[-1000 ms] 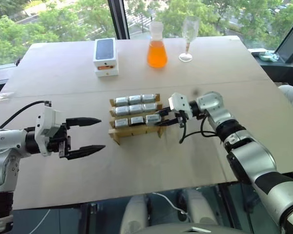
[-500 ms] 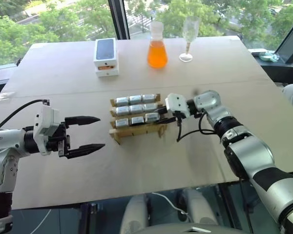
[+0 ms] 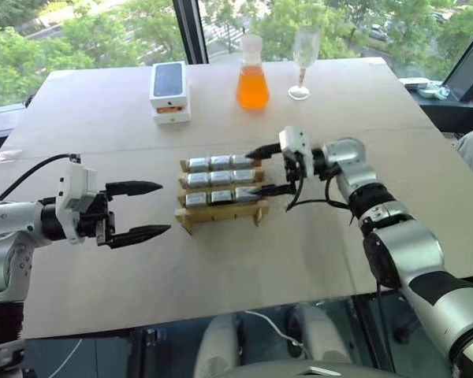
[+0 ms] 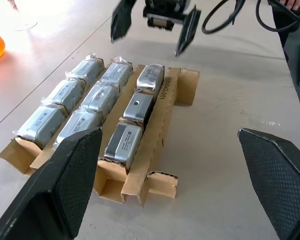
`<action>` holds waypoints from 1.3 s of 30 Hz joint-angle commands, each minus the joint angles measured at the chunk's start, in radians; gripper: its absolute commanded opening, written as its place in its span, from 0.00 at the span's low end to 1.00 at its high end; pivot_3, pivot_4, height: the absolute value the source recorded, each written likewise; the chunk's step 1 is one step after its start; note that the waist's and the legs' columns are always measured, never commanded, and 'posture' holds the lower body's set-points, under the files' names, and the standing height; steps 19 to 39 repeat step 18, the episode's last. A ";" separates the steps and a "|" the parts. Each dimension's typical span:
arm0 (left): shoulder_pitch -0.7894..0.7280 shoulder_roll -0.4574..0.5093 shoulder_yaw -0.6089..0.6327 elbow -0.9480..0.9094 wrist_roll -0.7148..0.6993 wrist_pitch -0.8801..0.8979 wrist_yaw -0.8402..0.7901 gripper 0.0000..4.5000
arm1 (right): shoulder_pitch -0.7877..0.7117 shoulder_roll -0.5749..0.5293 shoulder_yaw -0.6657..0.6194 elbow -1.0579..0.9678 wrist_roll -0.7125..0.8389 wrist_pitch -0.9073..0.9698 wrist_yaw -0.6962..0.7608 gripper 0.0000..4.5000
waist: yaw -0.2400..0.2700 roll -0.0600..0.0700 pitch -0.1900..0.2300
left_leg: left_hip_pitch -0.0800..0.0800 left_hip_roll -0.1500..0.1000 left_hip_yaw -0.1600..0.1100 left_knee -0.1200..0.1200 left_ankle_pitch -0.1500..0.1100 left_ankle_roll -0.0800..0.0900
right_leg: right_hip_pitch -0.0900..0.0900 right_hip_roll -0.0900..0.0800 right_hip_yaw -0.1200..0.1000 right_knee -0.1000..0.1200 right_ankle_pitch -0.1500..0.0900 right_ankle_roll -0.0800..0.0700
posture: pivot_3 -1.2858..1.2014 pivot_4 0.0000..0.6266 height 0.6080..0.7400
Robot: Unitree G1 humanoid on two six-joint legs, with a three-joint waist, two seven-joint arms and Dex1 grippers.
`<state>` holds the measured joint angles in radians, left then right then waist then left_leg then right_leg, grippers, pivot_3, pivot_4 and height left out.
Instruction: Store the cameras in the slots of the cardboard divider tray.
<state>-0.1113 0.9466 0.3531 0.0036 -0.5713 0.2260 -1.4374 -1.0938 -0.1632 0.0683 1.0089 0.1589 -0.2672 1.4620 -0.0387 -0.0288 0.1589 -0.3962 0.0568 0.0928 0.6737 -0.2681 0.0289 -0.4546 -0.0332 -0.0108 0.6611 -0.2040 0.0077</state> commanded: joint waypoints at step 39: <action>0.273 -0.232 0.032 0.067 0.244 -0.240 0.434 1.00 | 0.876 -0.359 -0.196 -0.697 0.129 0.188 -0.297 0.99 | 0.020 0.000 0.000 | 0.014 -0.001 -0.001 0.000 -0.001 0.001 | 0.011 0.001 0.003 0.000 -0.003 -0.001 | 0.52 0.24 1.00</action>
